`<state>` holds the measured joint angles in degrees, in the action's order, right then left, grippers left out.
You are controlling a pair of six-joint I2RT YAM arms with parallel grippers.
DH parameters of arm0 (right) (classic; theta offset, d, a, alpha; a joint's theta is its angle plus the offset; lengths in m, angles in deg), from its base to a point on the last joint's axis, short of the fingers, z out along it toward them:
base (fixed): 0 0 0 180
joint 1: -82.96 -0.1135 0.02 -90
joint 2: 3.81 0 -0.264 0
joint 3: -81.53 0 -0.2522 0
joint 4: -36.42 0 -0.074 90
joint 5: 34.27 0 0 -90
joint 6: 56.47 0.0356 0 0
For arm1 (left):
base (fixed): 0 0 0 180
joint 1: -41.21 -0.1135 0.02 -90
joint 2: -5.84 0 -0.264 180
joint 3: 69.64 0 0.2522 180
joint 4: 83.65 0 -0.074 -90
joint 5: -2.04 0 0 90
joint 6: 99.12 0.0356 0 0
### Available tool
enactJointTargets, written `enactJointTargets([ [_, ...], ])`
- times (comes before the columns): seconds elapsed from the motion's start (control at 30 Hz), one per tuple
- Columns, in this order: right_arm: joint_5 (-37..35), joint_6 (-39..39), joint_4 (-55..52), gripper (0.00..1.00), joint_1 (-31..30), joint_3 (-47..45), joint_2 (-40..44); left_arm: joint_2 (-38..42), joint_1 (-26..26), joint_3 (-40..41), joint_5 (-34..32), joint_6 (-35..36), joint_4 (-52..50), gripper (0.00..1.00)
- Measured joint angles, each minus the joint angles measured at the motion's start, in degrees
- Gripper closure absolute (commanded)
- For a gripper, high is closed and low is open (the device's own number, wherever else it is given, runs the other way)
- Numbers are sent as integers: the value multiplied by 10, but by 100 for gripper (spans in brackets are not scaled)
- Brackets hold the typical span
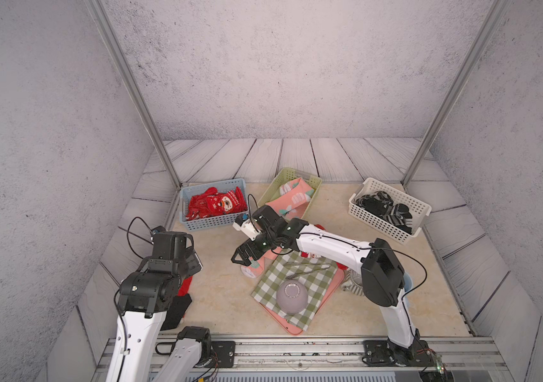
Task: Sort the socks into the basket by color
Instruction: Move the sock to the center of the board.
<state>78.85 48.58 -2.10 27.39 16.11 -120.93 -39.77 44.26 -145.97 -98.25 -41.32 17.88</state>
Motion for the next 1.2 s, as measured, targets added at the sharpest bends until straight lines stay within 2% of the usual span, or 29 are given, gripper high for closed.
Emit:
enactJointTargets([
  [0.1, -21, -1, -5, 1, 5, -22, 38, -32, -83, 42, 63, 13, 31, 37],
  [0.27, -45, -5, -16, 1, 17, -41, 98, -80, -203, 83, 120, 27, 69, 35],
  [0.4, -60, -5, -26, 1, 31, -54, 132, -87, -244, 111, 126, 6, 82, 36],
  [0.53, -73, -3, -43, 1, 56, -71, 156, -126, -297, 148, 138, -44, 102, 41],
  [0.67, -81, -2, -53, 1, 79, -97, 176, -176, -329, 201, 148, -89, 117, 43],
  [0.9, -80, -2, -58, 1, 112, -125, 190, -152, -354, 255, 104, -168, 124, 44],
  [1.0, -74, -2, -59, 1, 124, -127, 191, -149, -366, 255, 81, -183, 125, 44],
  [1.2, -62, -2, -59, 1, 145, -127, 191, -182, -387, 261, 75, -193, 148, 43],
])
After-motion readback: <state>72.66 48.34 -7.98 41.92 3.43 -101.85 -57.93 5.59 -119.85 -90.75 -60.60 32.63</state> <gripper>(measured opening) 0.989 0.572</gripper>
